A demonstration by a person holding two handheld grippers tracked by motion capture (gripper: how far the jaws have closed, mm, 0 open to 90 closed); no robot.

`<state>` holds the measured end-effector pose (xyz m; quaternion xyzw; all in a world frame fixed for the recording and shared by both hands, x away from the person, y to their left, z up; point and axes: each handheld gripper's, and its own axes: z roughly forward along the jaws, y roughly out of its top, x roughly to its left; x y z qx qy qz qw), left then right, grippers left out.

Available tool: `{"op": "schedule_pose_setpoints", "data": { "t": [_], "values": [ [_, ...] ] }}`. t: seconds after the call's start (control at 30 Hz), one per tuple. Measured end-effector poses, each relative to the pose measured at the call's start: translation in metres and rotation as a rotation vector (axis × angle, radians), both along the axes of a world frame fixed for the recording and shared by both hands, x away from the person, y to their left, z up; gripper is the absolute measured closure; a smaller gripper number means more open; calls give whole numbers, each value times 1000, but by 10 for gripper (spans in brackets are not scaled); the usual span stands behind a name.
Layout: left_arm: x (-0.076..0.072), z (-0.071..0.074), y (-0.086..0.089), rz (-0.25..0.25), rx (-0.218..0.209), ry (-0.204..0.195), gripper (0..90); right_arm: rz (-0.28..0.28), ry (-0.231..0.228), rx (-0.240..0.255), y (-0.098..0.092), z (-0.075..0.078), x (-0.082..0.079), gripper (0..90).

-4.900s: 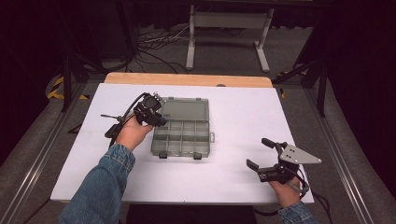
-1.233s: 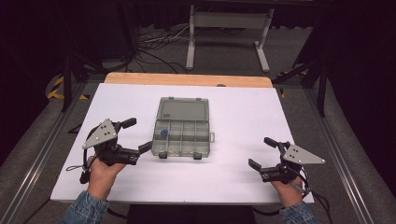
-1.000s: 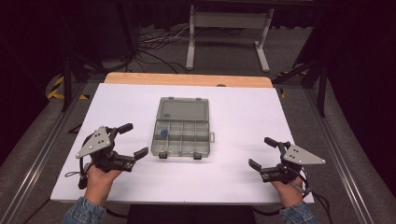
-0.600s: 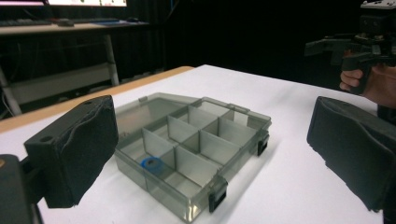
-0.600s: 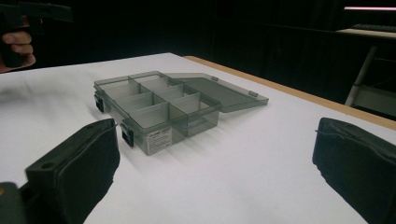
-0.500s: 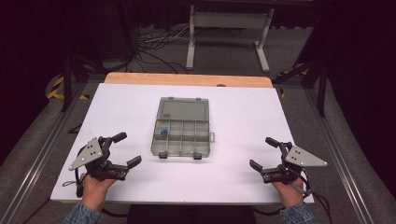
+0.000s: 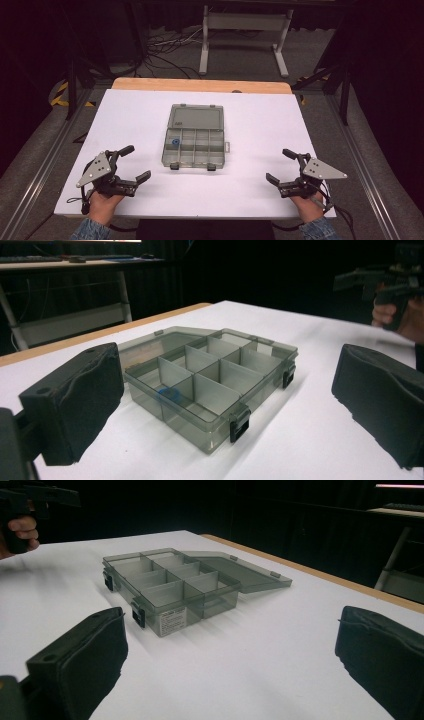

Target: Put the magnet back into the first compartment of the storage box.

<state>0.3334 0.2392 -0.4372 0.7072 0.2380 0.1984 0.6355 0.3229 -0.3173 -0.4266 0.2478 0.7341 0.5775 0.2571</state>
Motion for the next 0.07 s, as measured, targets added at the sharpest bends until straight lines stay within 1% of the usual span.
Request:
{"op": "schedule_pose_setpoints", "data": {
  "t": [0.07],
  "values": [
    [0,0,1,0,1,-3,9,0,1,1,0,0,0,10]
  ]
}}
